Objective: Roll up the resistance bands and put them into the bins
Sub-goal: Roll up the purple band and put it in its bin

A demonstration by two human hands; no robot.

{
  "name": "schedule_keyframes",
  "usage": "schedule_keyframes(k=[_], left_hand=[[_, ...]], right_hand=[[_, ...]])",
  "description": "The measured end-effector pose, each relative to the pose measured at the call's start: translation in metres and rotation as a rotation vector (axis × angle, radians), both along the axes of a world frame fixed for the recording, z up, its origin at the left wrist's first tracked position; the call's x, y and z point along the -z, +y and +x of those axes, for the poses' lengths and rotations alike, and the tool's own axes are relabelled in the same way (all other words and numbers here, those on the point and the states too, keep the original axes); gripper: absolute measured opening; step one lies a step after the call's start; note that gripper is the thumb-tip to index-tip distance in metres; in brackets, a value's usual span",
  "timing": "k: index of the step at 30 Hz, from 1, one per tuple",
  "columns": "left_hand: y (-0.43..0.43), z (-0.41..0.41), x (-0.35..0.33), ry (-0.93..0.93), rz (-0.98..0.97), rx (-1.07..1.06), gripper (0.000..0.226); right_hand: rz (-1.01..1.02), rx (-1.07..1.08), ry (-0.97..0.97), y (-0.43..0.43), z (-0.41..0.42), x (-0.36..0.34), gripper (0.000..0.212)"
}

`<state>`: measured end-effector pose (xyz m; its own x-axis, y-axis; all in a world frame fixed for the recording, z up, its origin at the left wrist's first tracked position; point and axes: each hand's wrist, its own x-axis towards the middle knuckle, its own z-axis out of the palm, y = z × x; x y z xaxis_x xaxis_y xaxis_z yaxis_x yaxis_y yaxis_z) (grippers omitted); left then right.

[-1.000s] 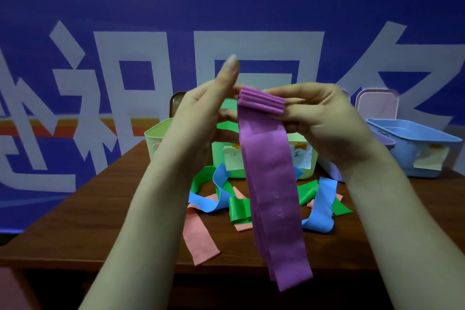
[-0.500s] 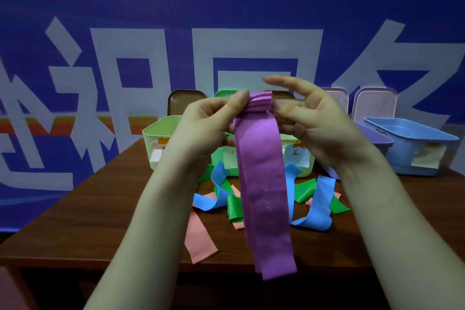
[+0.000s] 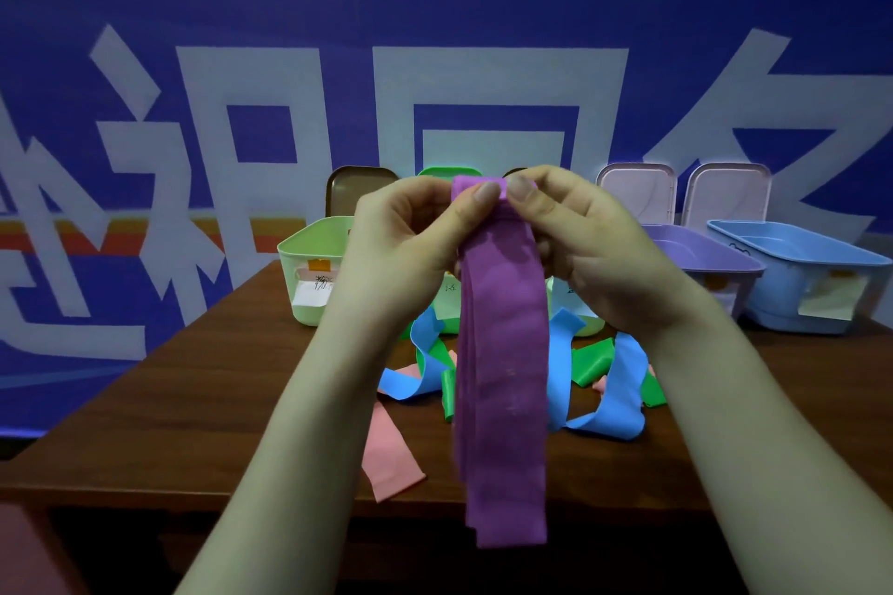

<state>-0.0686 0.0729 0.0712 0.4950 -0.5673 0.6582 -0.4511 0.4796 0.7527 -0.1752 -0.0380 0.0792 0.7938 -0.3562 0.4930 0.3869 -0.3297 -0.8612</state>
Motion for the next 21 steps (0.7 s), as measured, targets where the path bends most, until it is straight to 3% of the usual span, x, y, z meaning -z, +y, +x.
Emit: schedule_keyframes(k=[6, 15, 21], left_hand=[[0.007, 0.003, 0.004, -0.088, -0.014, 0.009, 0.017], [0.013, 0.004, 0.004, -0.031, -0.056, 0.121, 0.034], [0.012, 0.006, 0.008, -0.065, -0.098, 0.093, 0.031]], right_hand=[[0.026, -0.052, -0.053, -0.002, 0.000, 0.002, 0.026], [0.023, -0.088, 0.040, -0.001, -0.004, 0.002, 0.028], [0.011, -0.049, 0.122, 0.003, -0.004, 0.005, 0.048]])
